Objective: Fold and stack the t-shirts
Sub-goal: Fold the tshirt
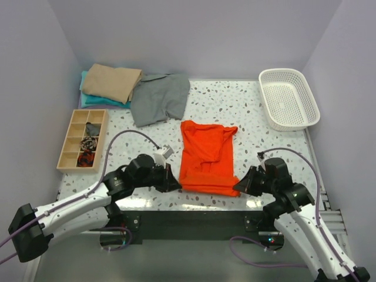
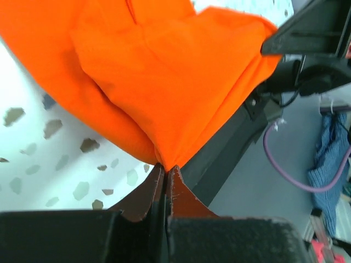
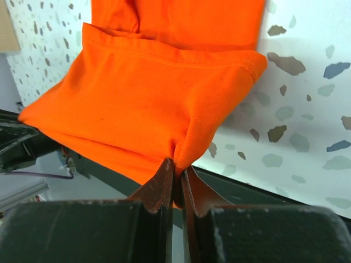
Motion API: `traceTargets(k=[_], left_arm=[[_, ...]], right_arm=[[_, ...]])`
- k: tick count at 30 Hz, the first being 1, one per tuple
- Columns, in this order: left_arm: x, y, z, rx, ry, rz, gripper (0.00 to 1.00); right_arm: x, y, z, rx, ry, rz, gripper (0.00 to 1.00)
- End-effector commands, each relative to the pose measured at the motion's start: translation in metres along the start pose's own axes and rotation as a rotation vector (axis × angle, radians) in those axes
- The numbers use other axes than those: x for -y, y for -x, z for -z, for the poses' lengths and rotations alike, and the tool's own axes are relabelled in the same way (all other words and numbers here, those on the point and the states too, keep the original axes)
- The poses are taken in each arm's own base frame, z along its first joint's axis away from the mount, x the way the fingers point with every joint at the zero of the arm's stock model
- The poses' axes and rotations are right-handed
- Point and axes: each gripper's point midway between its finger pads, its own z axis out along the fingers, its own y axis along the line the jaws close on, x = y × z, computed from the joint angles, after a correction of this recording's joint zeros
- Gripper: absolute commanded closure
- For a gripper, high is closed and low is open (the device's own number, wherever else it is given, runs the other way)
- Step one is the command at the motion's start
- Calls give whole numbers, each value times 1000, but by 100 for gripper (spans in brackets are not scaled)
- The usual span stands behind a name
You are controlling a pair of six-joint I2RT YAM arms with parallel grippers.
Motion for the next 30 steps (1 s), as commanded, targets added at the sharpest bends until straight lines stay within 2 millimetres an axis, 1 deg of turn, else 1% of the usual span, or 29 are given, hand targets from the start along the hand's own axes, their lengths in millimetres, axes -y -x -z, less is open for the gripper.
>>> traceTargets(k=[1, 3, 4, 5, 6, 7, 8, 9, 10, 11, 12, 13, 14, 15, 16, 17, 18, 19, 20, 21, 22, 23, 24, 25, 27, 28, 29, 30], left_arm=[[-14, 45, 17, 103, 225, -42, 100], [-13, 58, 14, 129, 241, -86, 100], [-14, 72, 12, 156, 275, -111, 100], [-12, 81, 10, 179, 279, -127, 100], [-12, 87, 9, 192, 290, -138, 100], [-14, 99, 6, 209, 322, -158, 100], [-11, 108, 4, 233, 322, -175, 100], [-12, 115, 2, 245, 333, -182, 100], [-17, 127, -1, 257, 355, -177, 100], [-16, 138, -4, 280, 349, -196, 100], [-19, 145, -5, 284, 350, -196, 100], [-28, 154, -9, 285, 361, -177, 100], [-26, 167, -10, 318, 342, -195, 100], [-30, 174, -11, 326, 343, -194, 100], [-39, 186, -12, 332, 360, -190, 100], [-41, 196, -13, 344, 360, -197, 100], [-43, 204, -15, 346, 367, -203, 100], [-49, 217, -21, 346, 383, -201, 100], [-52, 225, -23, 350, 393, -216, 100], [-51, 230, -29, 342, 373, -223, 100], [-55, 239, -39, 325, 363, -217, 100], [-57, 244, -44, 321, 355, -220, 100], [-59, 247, -50, 316, 348, -217, 100], [-64, 253, -60, 298, 332, -212, 100], [-69, 260, -71, 289, 315, -206, 100], [-74, 265, -81, 275, 299, -197, 100], [-77, 269, -85, 270, 289, -192, 100], [-88, 267, -95, 246, 289, -179, 100]], right_arm=[[-6, 33, 3, 95, -51, 40, 93], [-9, 48, 1, 133, -71, 71, 94], [-12, 59, -4, 152, -76, 92, 94], [-12, 67, -7, 167, -92, 104, 94], [-15, 80, -6, 202, -111, 136, 94], [-21, 92, -8, 227, -105, 161, 94], [-17, 96, -18, 202, -142, 164, 94], [-22, 109, -17, 224, -153, 192, 95], [-28, 119, -23, 241, -146, 206, 96], [-25, 123, -33, 218, -168, 207, 96], [-31, 133, -35, 229, -168, 228, 96], [-37, 144, -39, 255, -160, 243, 97], [-39, 151, -43, 259, -166, 266, 97], [-41, 161, -51, 252, -185, 272, 98], [-45, 170, -55, 263, -187, 284, 98], [-46, 176, -59, 255, -201, 294, 98], [-51, 188, -66, 249, -217, 312, 98], [-52, 194, -70, 245, -226, 316, 98], [-54, 200, -73, 240, -226, 324, 98], [-63, 211, -73, 253, -219, 338, 98], [-56, 215, -84, 226, -241, 328, 97], [-58, 218, -87, 217, -233, 332, 96], [-64, 228, -89, 222, -225, 333, 96], [-57, 231, -96, 202, -241, 319, 96], [-61, 241, -100, 204, -228, 314, 95], [-53, 244, -108, 188, -240, 298, 94], [-52, 247, -112, 181, -239, 295, 92], [-55, 254, -114, 185, -234, 296, 92]])
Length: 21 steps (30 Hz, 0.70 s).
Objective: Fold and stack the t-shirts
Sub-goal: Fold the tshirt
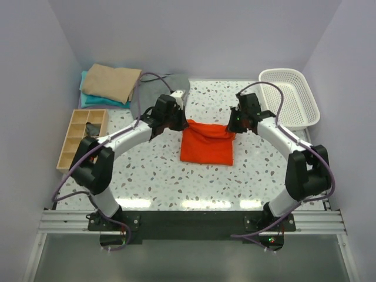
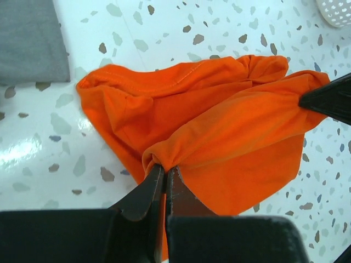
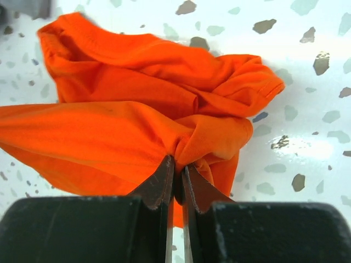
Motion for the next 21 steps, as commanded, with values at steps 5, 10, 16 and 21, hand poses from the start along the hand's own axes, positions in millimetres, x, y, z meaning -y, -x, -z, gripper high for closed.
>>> traceTargets(k=[5, 10, 16, 21], left_arm=[[-1, 50, -50, 70, -114, -16, 76], [-21, 118, -35, 271, -30, -43, 0], [-13, 154, 9, 351, -17, -120, 0], [31, 91, 11, 142, -314, -85, 0]], right_arm=[[13, 47, -39, 57, -14, 17, 52], [21, 88, -36, 165, -66, 61, 46], [-3, 97, 1, 192, 39, 99, 44], [-28, 50, 14, 40, 209, 77, 45]])
